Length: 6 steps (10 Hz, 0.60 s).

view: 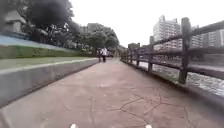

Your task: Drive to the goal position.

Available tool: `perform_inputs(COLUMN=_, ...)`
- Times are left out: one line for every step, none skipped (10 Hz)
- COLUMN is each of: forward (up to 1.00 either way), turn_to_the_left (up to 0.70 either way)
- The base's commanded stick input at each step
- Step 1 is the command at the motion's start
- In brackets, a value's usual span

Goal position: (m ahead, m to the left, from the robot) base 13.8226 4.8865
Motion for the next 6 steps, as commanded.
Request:
perform_inputs(forward=1.0, turn_to_the_left=-0.26)
perform_inputs(forward=1.0, turn_to_the_left=0.0)
perform_inputs(forward=1.0, turn_to_the_left=0.0)
perform_inputs(forward=1.0, turn_to_the_left=0.0)
perform_inputs(forward=1.0, turn_to_the_left=0.0)
perform_inputs(forward=1.0, turn_to_the_left=0.0)
